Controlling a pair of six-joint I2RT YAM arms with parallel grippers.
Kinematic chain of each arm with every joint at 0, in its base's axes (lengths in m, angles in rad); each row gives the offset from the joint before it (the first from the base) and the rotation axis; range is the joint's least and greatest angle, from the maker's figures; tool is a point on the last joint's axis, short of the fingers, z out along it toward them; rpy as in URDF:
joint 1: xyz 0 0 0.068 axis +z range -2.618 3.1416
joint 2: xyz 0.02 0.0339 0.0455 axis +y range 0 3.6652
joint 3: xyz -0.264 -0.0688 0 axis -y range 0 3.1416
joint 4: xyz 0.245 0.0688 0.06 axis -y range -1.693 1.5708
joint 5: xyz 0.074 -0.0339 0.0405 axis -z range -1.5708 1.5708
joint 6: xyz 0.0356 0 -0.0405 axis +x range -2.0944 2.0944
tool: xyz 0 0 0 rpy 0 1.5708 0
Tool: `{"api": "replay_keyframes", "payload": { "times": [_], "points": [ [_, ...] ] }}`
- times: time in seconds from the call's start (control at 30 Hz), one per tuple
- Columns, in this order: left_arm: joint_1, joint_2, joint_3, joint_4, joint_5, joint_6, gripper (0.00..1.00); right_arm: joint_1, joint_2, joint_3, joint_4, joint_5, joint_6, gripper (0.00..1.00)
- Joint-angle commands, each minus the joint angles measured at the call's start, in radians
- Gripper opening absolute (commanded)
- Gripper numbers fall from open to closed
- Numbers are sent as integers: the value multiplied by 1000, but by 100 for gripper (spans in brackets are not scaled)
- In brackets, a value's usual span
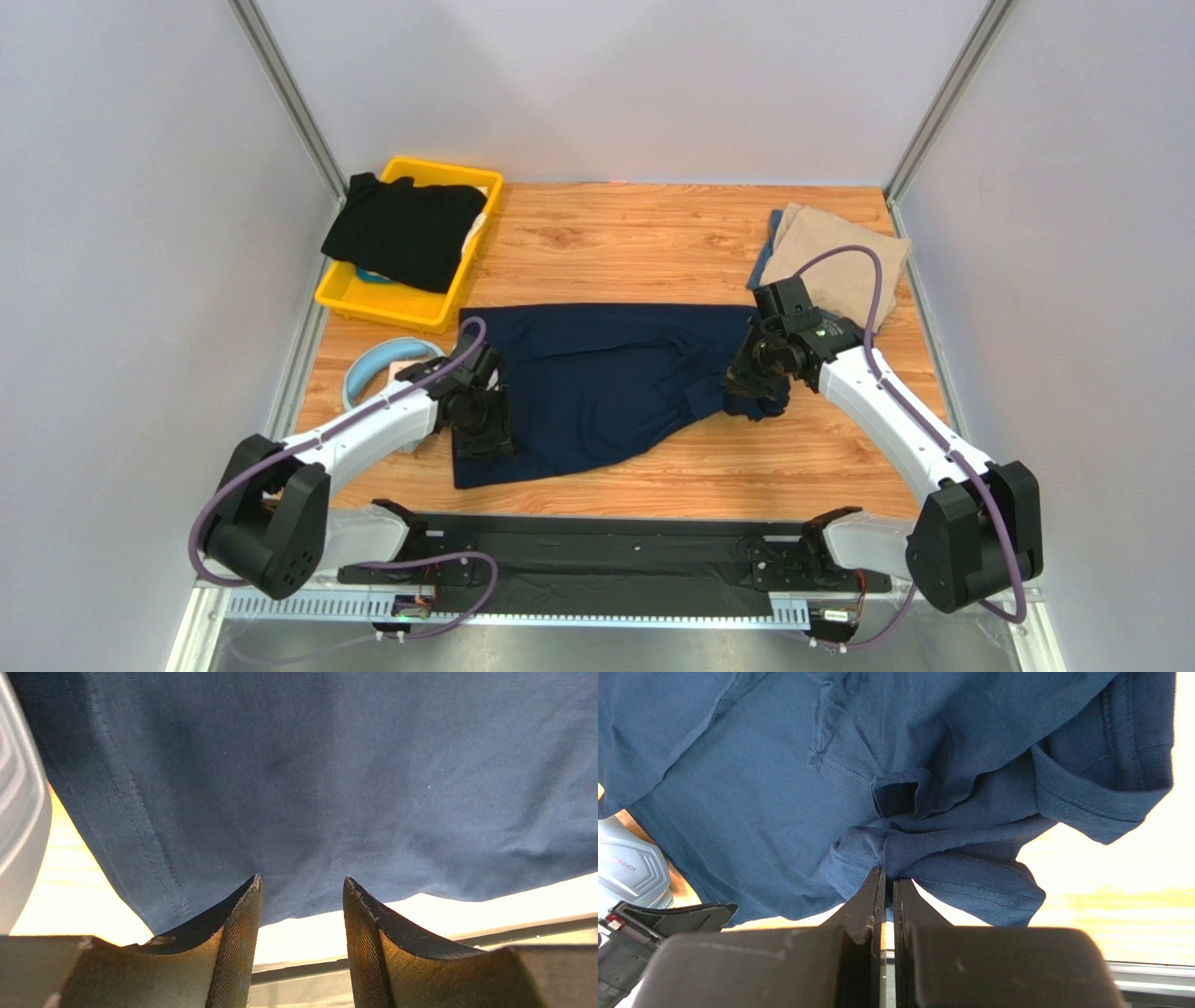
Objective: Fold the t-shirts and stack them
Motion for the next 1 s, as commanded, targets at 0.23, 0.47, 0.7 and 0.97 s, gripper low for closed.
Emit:
{"api": "replay_keyframes", "payload": {
  "times": [0.23, 0.47, 0.7, 0.97],
  "points": [
    [-7, -24, -9, -5, -7, 8, 53, -5, -17, -23, 40, -1, 16, 0],
    [-7, -35, -12, -2, -5, 10, 53, -5, -20, -26, 38, 5, 19, 0],
    [-7, -23, -11, -2, -1, 16, 53, -5, -39, -58, 37, 11, 24, 0],
    [-7, -58, -6, -25, -12, 10, 52, -5, -79, -81, 46, 39, -1, 0]
  ]
}}
